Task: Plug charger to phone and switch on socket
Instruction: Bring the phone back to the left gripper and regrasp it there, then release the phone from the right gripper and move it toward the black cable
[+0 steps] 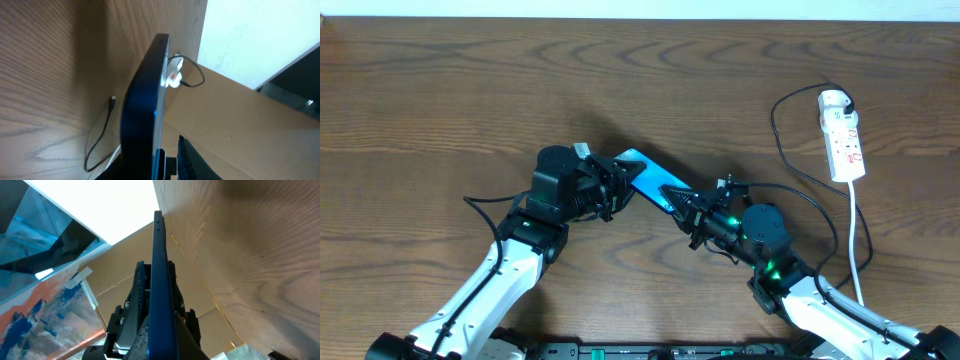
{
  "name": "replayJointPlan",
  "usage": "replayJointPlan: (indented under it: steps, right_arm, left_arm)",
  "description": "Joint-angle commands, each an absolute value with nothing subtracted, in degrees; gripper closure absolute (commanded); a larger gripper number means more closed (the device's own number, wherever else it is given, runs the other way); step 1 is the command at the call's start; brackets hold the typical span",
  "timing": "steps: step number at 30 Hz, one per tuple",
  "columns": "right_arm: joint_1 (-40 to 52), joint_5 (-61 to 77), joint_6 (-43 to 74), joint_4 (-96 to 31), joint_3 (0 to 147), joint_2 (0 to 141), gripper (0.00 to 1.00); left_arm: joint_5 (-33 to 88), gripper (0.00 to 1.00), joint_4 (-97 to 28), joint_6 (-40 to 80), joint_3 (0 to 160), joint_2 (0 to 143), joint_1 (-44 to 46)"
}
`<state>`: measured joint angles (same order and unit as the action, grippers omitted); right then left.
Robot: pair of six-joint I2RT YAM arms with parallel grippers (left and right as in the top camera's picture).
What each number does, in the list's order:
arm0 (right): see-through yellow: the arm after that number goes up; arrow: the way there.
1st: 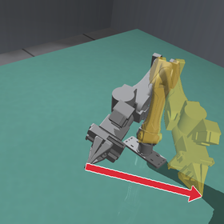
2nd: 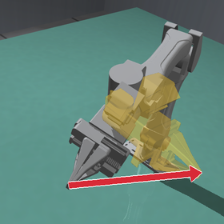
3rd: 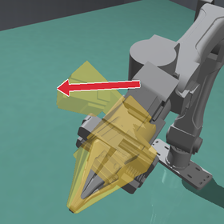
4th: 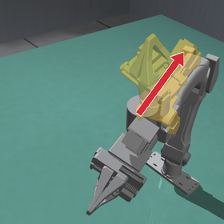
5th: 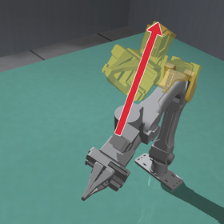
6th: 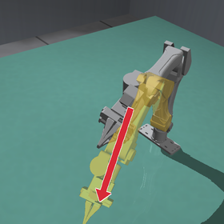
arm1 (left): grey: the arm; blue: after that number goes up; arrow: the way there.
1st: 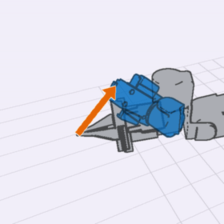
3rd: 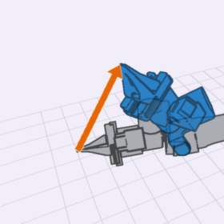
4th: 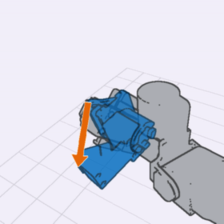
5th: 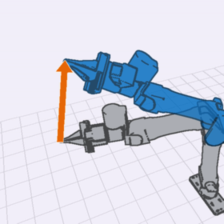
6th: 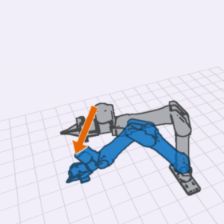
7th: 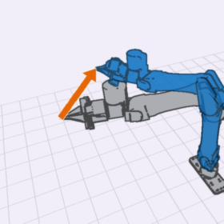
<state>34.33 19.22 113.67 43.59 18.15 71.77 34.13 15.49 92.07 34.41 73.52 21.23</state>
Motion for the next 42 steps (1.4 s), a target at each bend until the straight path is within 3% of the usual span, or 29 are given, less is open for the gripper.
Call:
replayJointPlan:
  steps: [1,18,21,27,28,35,42]
  right_arm:
    - [35.0,19.6,113.7,44.0,18.8,72.4,0.99]
    - [35.0,19.6,113.7,43.9,19.6,72.4,0.98]
    - [35.0,19.6,112.5,43.9,19.6,72.4,0.91]
    - [34.9,17.2,104.0,43.9,19.6,72.4,0.66]
    - [34.9,14.9,98.1,43.4,19.6,72.4,0.59]
    - [34.3,7.7,78.8,38.1,19.6,72.4,0.39]
    - [30.2,6.2,56.9,37.1,19.6,72.4,0.17]
  left_arm:
    - [33.8,0.79,16.0,92.7,34.9,73.7,21.4]
    - [33.3,0.92,16.0,92.7,34.9,73.7,21.4]
    - [32.6,0.92,16.0,92.7,34.9,73.7,21.3]
    - [31.5,0.93,15.4,92.4,34.9,73.7,21.3]
    - [30.7,0.93,13.8,92.2,34.9,73.7,21.3]
    - [30.9,0.93,4.3,91.2,34.9,73.7,18.2]
    - [31.1,0.93,4.4,90.1,35.7,75.8,11.7]
